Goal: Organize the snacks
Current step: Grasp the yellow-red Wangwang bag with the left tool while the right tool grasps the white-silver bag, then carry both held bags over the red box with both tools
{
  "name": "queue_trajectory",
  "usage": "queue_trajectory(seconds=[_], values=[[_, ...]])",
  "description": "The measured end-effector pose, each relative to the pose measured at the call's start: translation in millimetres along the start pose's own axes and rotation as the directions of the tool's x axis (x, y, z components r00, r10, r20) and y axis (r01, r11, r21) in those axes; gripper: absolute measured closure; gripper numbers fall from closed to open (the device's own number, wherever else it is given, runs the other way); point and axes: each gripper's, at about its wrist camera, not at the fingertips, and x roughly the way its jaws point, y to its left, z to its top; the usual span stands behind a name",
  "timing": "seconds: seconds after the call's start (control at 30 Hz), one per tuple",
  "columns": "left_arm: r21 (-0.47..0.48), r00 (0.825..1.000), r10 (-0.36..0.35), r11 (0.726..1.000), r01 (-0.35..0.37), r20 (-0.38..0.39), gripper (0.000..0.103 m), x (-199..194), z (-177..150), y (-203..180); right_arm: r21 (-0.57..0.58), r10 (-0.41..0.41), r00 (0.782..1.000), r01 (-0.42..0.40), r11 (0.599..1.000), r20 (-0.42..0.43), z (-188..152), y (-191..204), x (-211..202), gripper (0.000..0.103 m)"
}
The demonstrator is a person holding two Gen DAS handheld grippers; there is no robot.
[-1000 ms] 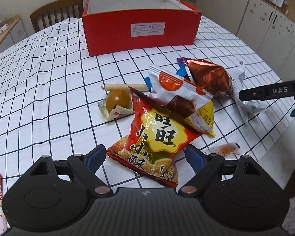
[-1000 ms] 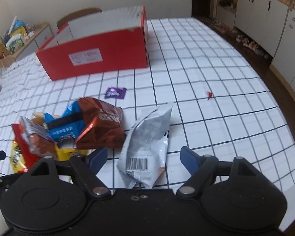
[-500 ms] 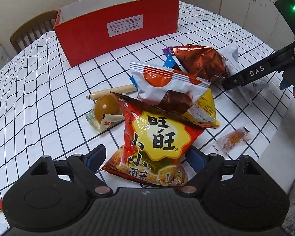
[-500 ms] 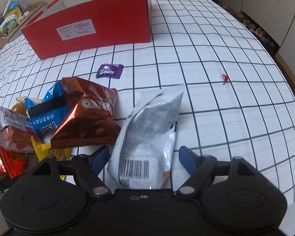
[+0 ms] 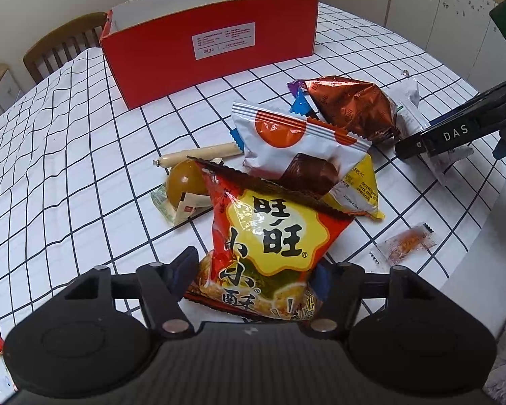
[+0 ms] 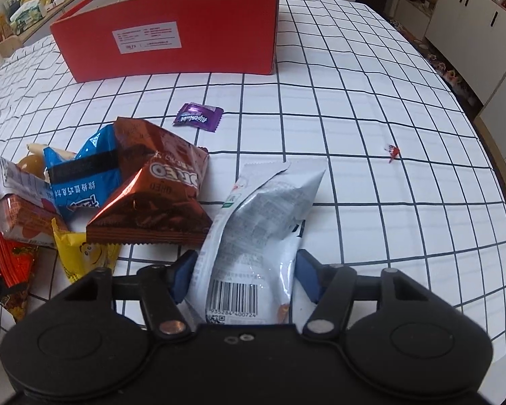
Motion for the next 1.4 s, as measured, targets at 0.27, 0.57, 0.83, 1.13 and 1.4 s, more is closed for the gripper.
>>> queue_trajectory(seconds=[0.27,0.57,0.83,1.13,1.4], values=[[-0.078,1.0,0.008,0.997,-0.008,-0.001,0.049,-8,-3,3,0.071,0.021,0.999,-0.023,0.997,0.032,-7,-10,-9,0.052],[-0.247,1.0,-0.007,0.969,0.005,-0.009,0.053,-23,-12,18,0.092,0.018,0.996,-0.027,0.995,0.093,-18,-12,-30,0.059],[-0.355,1.0,0.011,0.935,-0.009,0.003,0.053,-55,-12,30,0.05,0.043,0.985,-0.052,0.997,0.165,-18,-7,-67,0.06],[-0.391,0.998,0.016,0.921,0.008,0.058,0.053,-91,10,36,0.004,0.104,0.969,-0.107,0.994,0.225,-6,6,-106,0.06],[-0.365,0.994,0.009,0.931,0.03,0.104,0.053,-109,52,36,-0.074,0.169,0.952,-0.155,0.985,0.256,20,22,-129,0.06]])
